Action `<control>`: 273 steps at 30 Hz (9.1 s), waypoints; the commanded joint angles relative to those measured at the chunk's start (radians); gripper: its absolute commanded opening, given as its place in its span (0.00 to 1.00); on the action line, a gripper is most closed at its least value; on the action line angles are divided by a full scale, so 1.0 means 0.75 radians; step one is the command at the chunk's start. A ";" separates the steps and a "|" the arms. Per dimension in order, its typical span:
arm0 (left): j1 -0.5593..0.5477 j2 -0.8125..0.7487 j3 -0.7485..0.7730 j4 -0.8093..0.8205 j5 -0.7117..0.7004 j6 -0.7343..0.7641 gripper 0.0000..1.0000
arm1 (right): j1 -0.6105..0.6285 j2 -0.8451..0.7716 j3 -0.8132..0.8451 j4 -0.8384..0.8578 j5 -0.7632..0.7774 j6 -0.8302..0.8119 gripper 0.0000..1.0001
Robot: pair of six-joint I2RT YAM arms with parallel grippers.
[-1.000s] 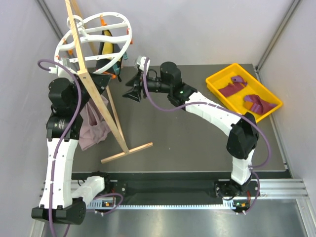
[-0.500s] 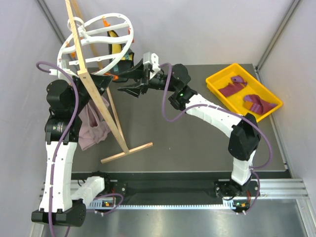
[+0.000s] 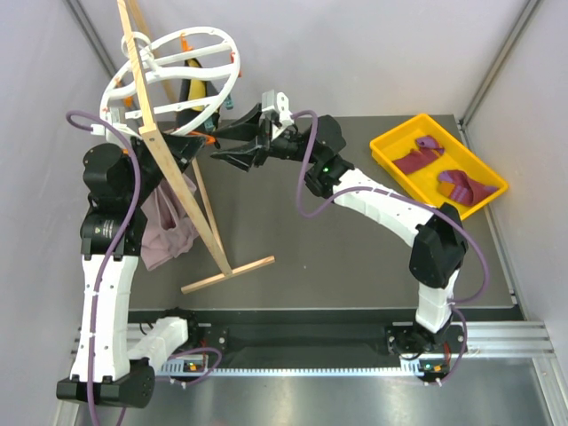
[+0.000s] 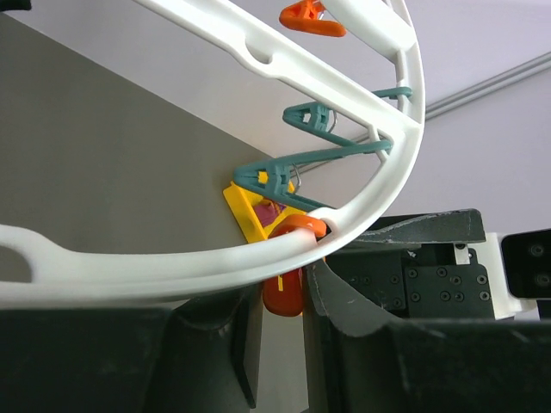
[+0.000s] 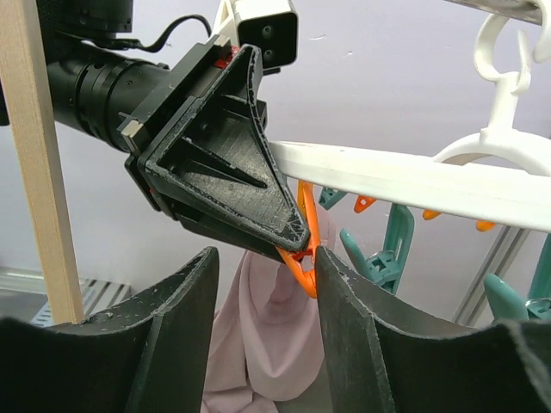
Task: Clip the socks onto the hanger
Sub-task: Open the clamp at the hanger, then pick up the sock from the bin, then clamp the sock onto the hanger.
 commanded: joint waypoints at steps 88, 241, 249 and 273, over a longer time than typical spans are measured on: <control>0.004 -0.178 -0.263 0.700 -0.028 -0.140 0.53 | 0.020 0.255 0.139 0.462 0.108 1.748 0.00; -0.043 -0.227 -0.280 0.197 -0.333 -0.312 0.00 | -0.098 -0.313 -0.730 0.595 0.409 1.701 0.00; -0.043 -0.225 -0.278 0.189 -0.333 -0.320 0.00 | -0.049 -0.289 -0.653 0.573 0.449 1.678 0.00; -0.043 -0.215 -0.261 0.205 -0.320 -0.361 0.00 | 0.031 -0.193 -0.540 0.501 0.468 1.615 0.00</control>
